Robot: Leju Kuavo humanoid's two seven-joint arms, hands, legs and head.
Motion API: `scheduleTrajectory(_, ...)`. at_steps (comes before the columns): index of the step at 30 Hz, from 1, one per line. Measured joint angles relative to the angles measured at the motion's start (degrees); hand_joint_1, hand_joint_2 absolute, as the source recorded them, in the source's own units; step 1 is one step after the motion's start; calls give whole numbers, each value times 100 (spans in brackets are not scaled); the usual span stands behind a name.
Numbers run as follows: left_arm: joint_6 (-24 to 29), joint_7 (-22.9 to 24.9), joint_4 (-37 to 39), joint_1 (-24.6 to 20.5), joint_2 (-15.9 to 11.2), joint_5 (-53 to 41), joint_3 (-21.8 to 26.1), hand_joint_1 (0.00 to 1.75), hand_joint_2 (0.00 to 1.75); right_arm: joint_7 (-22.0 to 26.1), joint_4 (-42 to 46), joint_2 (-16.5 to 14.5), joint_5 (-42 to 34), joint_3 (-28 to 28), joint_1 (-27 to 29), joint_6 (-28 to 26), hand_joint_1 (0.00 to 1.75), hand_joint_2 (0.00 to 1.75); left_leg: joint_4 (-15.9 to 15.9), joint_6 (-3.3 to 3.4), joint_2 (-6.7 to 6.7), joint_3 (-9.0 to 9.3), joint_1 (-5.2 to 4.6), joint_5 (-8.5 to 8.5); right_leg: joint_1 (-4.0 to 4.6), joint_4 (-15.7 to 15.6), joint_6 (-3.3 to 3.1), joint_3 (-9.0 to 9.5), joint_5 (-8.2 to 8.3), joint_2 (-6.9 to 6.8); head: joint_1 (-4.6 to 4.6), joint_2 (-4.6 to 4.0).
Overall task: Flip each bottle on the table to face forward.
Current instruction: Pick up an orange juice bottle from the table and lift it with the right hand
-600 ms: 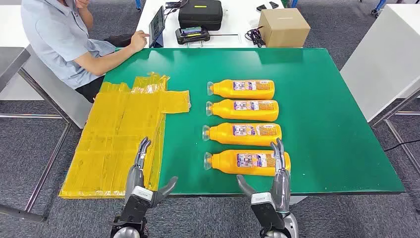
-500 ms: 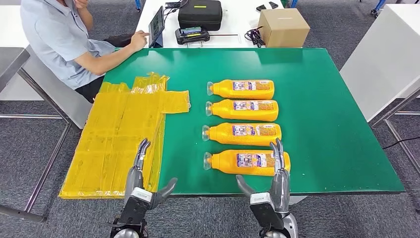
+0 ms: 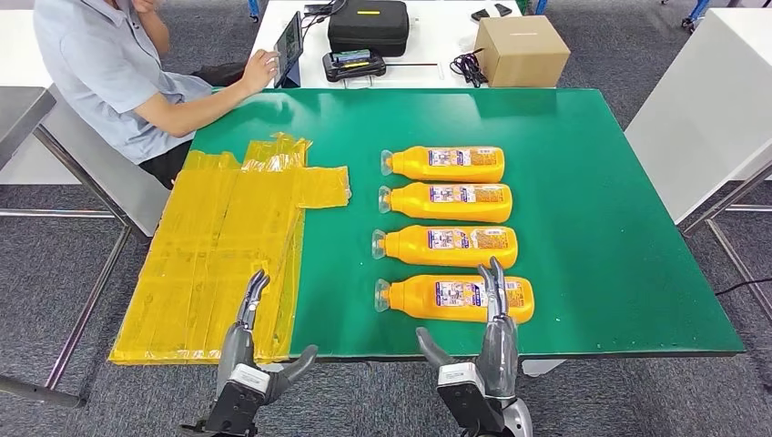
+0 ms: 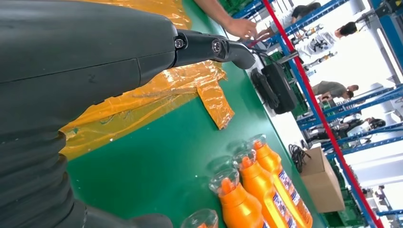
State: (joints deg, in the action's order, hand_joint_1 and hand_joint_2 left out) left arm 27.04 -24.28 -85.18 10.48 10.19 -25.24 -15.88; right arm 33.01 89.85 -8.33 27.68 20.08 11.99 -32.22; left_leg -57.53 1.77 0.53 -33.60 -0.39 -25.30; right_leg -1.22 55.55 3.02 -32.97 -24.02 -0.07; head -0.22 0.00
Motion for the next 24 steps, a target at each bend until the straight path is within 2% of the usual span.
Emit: scheduleTrajectory(24,-107,55,-111,52,49,-183,126,0,175,-10,45,0,19,47,1,49,0,175,0,0,0,0,0,0,0,0,0,0,0,0,0,0)
